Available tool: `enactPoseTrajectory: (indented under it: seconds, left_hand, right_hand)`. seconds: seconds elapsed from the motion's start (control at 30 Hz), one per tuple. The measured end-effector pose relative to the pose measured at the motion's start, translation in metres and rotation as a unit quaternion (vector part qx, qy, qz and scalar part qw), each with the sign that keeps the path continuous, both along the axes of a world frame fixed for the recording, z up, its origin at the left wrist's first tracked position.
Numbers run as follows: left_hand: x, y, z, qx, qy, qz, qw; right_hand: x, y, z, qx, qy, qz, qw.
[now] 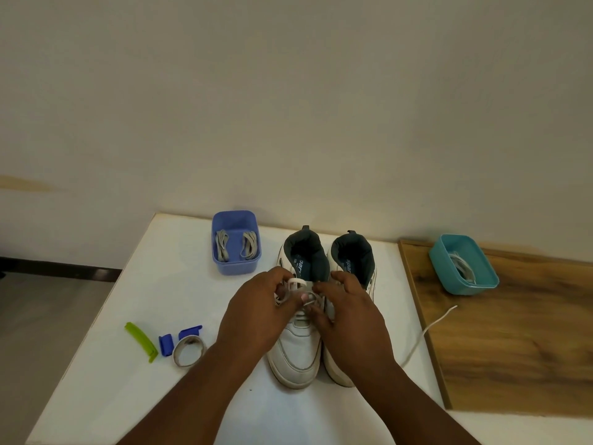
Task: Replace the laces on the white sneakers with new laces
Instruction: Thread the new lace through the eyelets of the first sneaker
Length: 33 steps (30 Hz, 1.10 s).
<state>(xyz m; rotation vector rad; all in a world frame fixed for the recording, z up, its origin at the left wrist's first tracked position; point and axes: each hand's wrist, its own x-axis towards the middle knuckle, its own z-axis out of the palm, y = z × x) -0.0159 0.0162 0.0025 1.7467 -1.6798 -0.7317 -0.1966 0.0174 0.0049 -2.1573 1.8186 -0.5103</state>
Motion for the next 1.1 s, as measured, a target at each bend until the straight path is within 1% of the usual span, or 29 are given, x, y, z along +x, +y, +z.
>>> enactPoseTrajectory:
  seconds: [0.1,0.17,0.27,0.33,0.37,0.43,0.47,0.5,0.53,0.57,0.63,0.7,0.77,0.8,0.87,0.93,0.97,1.0,1.03,1.07,1.1]
  left_hand:
    - [-0.001,-0.001,-0.002,-0.032,-0.008,0.012,0.999]
    - [-0.001,-0.002,-0.002,-0.033,0.004,0.017,0.999]
    - [0.0,-0.004,-0.005,-0.007,0.034,-0.033,0.999]
    - [-0.002,-0.003,-0.009,0.007,0.012,-0.071,0.997]
    - [-0.003,-0.003,-0.01,0.003,0.0,-0.072,0.997]
    - [-0.004,-0.003,-0.008,-0.011,-0.009,-0.05,0.999]
    - [-0.004,-0.003,-0.006,-0.026,0.001,-0.026,0.999]
    - [-0.003,-0.003,-0.003,-0.037,0.024,0.01,0.999]
    - [0.0,-0.004,0.002,-0.039,0.065,0.057,0.996]
    - [0.004,-0.006,0.007,-0.027,0.119,0.11,0.986]
    - [0.01,-0.01,0.018,0.02,0.213,0.206,0.955]
    - [0.013,-0.01,0.025,0.054,0.24,0.228,0.942]
    - [0.008,-0.007,0.028,0.059,0.27,0.222,0.935]
    - [0.005,-0.006,0.028,0.056,0.302,0.224,0.925]
    - [0.001,-0.008,0.029,0.058,0.403,0.225,0.885]
    - [0.002,-0.01,0.034,0.065,0.506,0.241,0.826]
    - [0.003,-0.01,0.037,0.064,0.536,0.261,0.8]
    - [0.004,-0.01,0.04,0.061,0.554,0.288,0.779]
    - [0.006,-0.009,0.042,0.057,0.552,0.315,0.77]
    - [0.008,-0.007,0.042,0.047,0.528,0.335,0.779]
    - [0.009,-0.005,0.041,0.034,0.486,0.343,0.803]
  right_hand:
    - [0.001,0.0,-0.002,-0.003,-0.007,0.005,1.0]
    - [0.001,0.0,-0.002,-0.005,-0.008,0.002,1.0]
    - [0.002,0.0,0.0,-0.007,-0.004,0.005,1.0]
    - [0.003,0.0,0.001,-0.004,-0.001,0.008,1.0]
    - [0.003,0.0,0.002,0.0,-0.001,0.01,1.0]
    - [0.003,0.0,0.002,0.0,-0.001,0.012,1.0]
    - [0.003,0.0,0.001,-0.003,-0.001,0.012,1.0]
    - [0.002,0.001,0.001,-0.005,0.002,0.01,1.0]
    - [0.002,0.001,0.002,-0.007,0.005,0.007,1.0]
    - [0.001,0.002,0.002,-0.01,0.008,0.004,1.0]
    - [0.001,0.002,0.002,-0.017,0.01,0.0,1.0]
    - [0.002,0.002,0.002,-0.019,0.013,-0.002,1.0]
    - [0.004,0.002,0.001,-0.024,0.023,0.002,0.999]
    - [0.004,0.002,0.001,-0.021,0.032,0.004,0.999]
    - [0.005,0.002,0.002,-0.009,0.054,0.001,0.998]
    - [0.004,0.002,0.004,-0.012,0.071,-0.006,0.997]
    - [0.004,0.003,0.005,-0.017,0.078,-0.011,0.997]
    - [0.005,0.003,0.005,-0.023,0.084,-0.015,0.996]
    - [0.006,0.004,0.006,-0.026,0.09,-0.017,0.995]
    - [0.008,0.005,0.006,-0.028,0.094,-0.016,0.995]
    - [0.01,0.006,0.006,-0.026,0.097,-0.013,0.995]
